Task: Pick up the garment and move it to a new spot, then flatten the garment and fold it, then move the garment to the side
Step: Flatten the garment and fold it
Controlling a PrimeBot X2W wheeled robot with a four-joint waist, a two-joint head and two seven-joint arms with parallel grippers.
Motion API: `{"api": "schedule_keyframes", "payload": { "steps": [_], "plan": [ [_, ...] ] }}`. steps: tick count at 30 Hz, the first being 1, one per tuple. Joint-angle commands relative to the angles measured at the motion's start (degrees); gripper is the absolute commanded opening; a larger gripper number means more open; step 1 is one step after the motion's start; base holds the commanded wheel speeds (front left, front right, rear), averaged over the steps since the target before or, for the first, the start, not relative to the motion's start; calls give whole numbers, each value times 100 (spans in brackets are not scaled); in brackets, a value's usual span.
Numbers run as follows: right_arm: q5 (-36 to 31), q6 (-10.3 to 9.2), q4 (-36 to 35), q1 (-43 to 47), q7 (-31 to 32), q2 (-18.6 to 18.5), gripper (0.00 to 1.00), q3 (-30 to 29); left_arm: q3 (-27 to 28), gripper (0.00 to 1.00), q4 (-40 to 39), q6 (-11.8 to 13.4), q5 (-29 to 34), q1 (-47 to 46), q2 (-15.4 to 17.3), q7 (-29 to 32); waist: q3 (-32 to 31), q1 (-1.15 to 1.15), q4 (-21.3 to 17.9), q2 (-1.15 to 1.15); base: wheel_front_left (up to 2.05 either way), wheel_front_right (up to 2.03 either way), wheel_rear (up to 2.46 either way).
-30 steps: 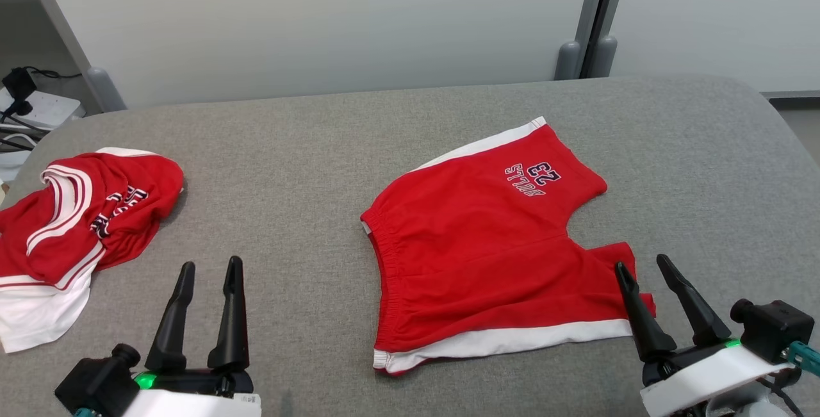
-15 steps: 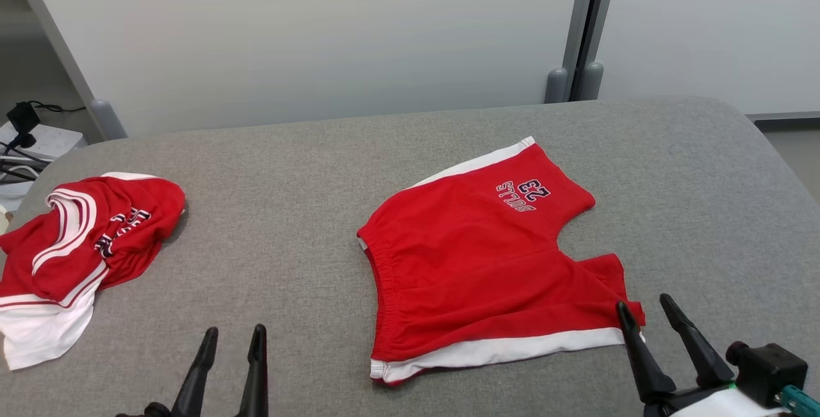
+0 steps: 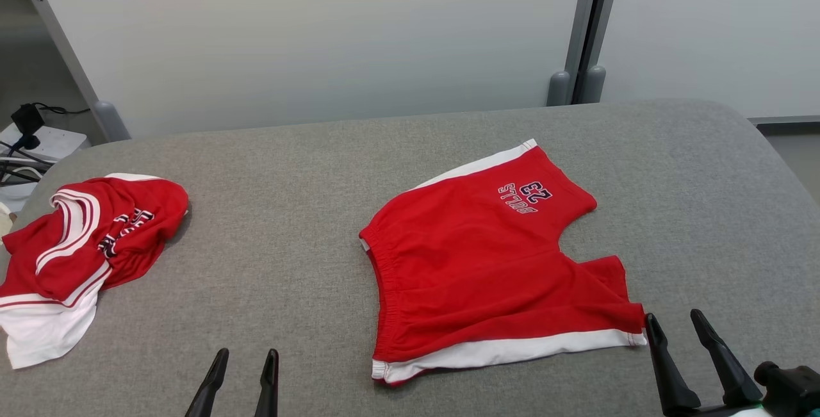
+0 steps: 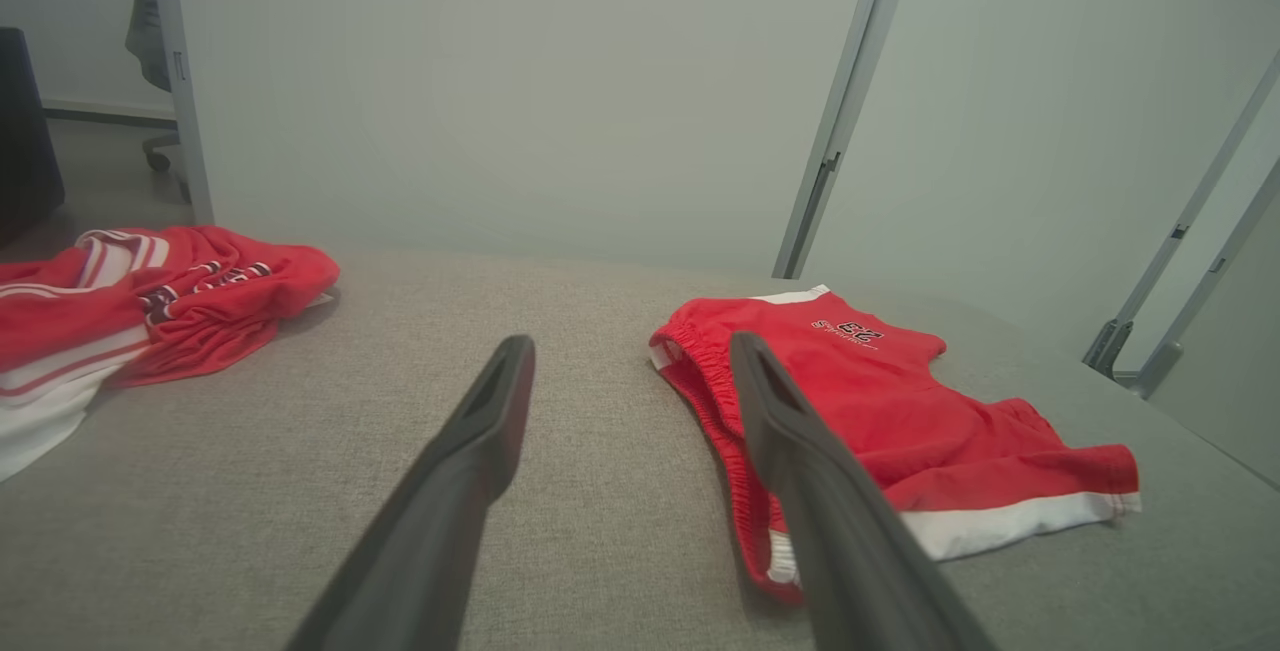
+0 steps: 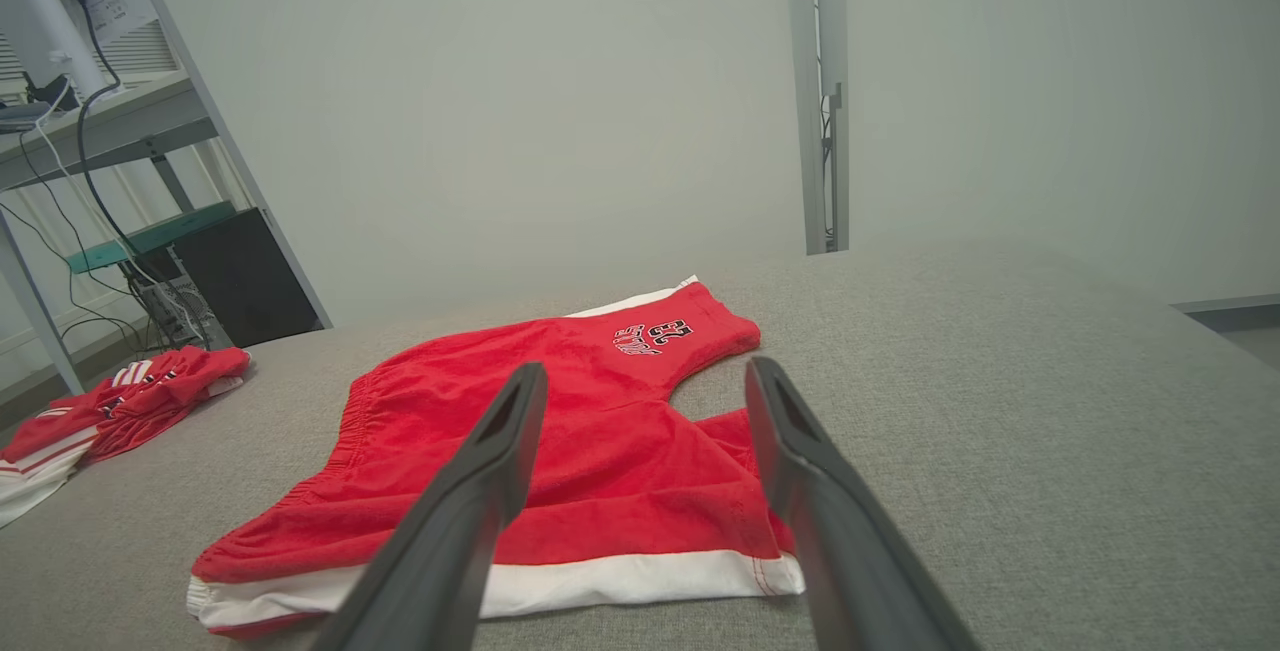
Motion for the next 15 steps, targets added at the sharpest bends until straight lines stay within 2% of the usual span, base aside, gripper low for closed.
{"api": "schedule_keyframes", "payload": {
  "steps": [1, 15],
  "plan": [
    [-60, 0, -199, -105, -77, -36, 100, 78, 194, 100, -212, 43, 110, -222, 5, -34, 22, 0, 5, 0, 0, 0, 0],
    [7, 0, -219, -111, -78, 14, 100, 83, 213, 100, -186, 65, 246, -278, 5, -34, 77, 0, 12, 0, 0, 0, 0]
  ]
}}
